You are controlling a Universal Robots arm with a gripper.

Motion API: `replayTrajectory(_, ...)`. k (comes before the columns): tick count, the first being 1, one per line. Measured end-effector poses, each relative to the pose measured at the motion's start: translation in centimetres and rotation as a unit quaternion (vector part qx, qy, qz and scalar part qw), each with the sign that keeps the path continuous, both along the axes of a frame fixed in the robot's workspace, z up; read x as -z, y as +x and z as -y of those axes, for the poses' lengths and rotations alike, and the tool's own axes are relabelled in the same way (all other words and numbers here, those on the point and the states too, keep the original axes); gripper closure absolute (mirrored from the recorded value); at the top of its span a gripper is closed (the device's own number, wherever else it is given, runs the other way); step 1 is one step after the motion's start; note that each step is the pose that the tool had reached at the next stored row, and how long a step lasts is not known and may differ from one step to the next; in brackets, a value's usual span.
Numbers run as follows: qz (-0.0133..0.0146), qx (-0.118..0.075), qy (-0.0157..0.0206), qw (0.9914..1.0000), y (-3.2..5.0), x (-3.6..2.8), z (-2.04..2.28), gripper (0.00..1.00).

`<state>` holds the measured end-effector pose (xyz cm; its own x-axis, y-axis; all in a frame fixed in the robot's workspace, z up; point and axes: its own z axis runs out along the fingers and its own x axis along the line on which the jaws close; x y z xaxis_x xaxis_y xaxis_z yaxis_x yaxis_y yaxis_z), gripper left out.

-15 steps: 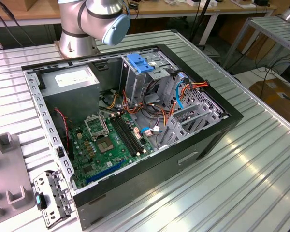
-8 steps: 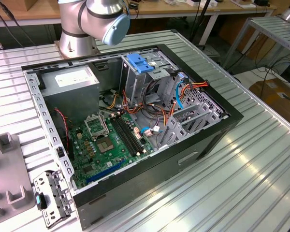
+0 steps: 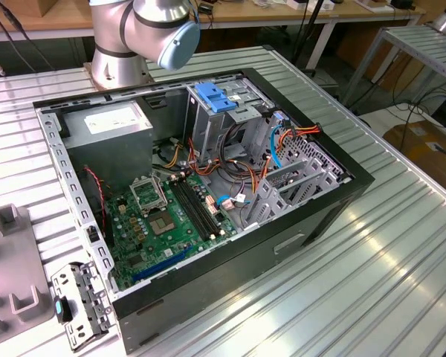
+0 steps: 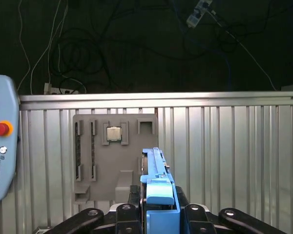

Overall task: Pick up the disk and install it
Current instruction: 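Pick up the disk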

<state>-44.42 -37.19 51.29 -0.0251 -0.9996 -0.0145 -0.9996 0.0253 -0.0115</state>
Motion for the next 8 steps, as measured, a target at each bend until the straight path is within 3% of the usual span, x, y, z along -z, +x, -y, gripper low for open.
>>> replayTrajectory(8, -0.0001, 0.000, 0.0000, 1.00000, 0.70, 0.00, 0.00, 0.63)
